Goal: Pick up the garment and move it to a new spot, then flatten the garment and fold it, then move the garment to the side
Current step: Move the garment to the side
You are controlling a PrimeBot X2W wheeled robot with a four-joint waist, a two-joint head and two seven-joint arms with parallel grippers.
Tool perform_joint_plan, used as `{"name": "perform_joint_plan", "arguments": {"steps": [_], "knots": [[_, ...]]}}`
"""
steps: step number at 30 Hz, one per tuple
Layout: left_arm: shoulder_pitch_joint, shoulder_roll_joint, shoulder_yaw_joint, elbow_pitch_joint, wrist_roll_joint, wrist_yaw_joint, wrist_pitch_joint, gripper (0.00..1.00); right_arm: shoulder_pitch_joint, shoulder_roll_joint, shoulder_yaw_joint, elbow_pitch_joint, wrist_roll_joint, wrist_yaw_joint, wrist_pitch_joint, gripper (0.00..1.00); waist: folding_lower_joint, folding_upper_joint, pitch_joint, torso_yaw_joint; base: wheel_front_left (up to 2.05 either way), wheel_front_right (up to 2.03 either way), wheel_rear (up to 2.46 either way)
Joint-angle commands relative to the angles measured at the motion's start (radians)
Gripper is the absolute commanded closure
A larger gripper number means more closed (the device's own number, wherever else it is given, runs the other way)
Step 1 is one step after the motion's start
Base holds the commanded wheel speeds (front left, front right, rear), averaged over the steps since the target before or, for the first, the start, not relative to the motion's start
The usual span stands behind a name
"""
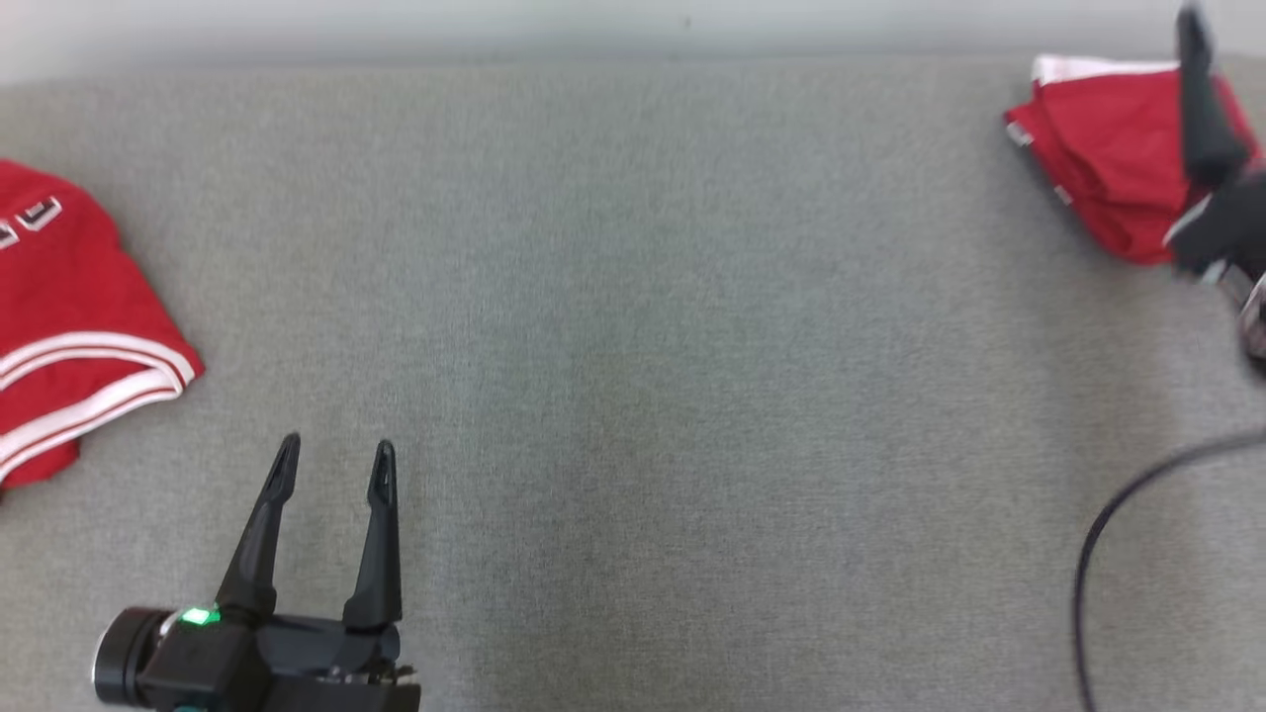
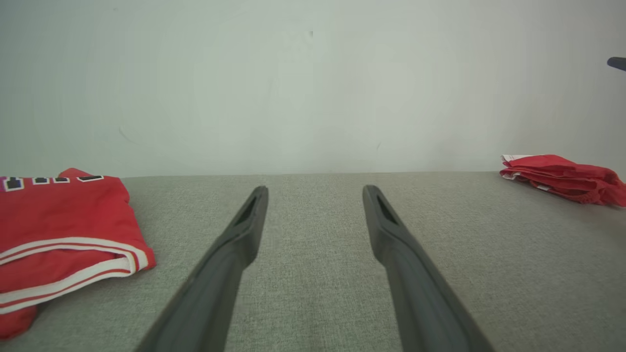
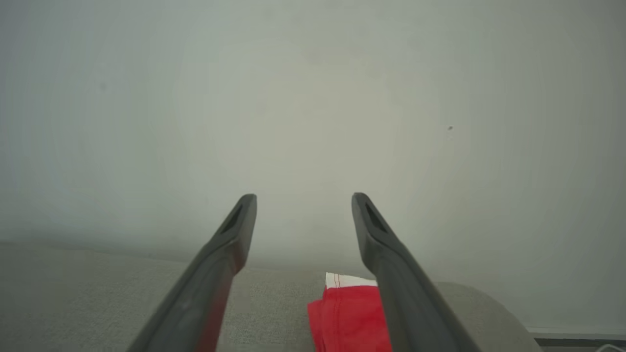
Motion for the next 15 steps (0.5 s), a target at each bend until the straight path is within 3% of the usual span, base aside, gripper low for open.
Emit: {"name": "perform_joint_plan", "arguments": {"steps": [1,8,15], "knots": [[0.023,-0.002,0.008,0.003,-0.005,0.003,-0.001,0.0,0.074,0.03,-0.055,-0.03,-0.035,-0.001,0.0,0.0,0.0002,0.0001,-0.049,-0.018,0.0,0.0,0.0],[0.058,-0.007,0.036,0.017,-0.01,-0.002,-0.001,0.0,0.335,0.175,-0.292,-0.21,-0.186,-0.001,0.0,0.0,0.0002,0.0001,-0.105,-0.038,0.0,0.0,0.0],[0.069,-0.011,0.046,0.04,-0.003,-0.014,-0.001,0.0,0.508,0.259,-0.352,-0.361,-0.276,-0.001,0.0,0.0,0.0002,0.0001,-0.142,-0.036,0.0,0.0,0.0]]}}
